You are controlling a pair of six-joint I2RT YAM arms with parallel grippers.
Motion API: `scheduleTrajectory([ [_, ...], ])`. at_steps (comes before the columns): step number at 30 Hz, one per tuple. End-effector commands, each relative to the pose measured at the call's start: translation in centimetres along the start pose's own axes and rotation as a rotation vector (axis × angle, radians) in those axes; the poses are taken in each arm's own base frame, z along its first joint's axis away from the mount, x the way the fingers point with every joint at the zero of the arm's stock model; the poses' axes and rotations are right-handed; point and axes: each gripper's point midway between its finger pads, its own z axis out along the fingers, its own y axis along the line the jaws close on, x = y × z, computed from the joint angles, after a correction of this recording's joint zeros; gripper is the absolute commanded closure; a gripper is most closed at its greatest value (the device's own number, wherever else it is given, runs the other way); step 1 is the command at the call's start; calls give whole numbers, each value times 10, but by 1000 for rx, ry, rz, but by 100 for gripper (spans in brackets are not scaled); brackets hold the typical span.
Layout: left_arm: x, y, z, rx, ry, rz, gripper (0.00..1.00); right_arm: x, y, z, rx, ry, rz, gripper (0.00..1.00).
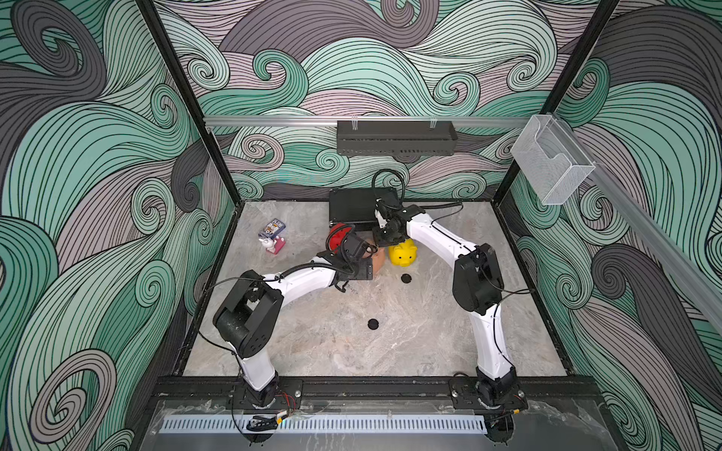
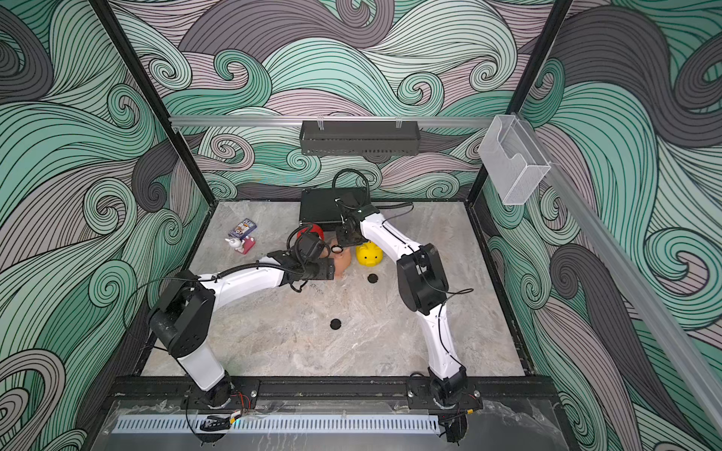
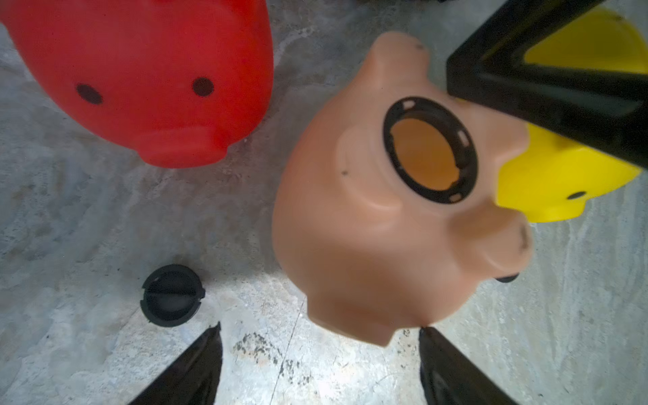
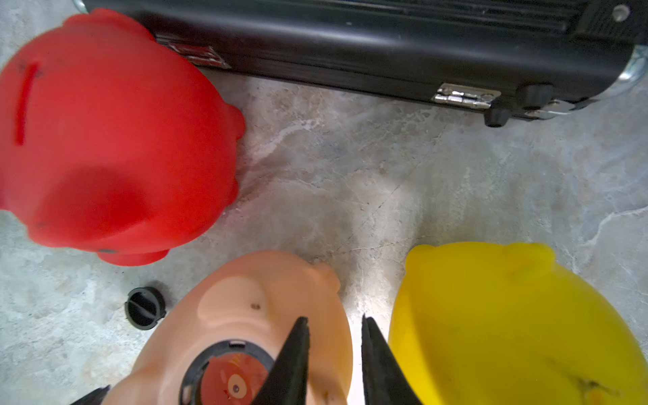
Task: Close piggy banks
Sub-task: Adjust the piggy bank at the center of the board.
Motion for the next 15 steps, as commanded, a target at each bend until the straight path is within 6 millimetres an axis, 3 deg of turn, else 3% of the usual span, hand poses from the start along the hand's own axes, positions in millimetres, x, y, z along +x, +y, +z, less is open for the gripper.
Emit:
scheduleTrajectory([
  [1,1,8,0,-21,13,-4,14,11,-1,-13,14,20,-11,74],
  [15,-4,26,-10,-46,6,-20,14,31,11,-47,-51,38,-28,75],
])
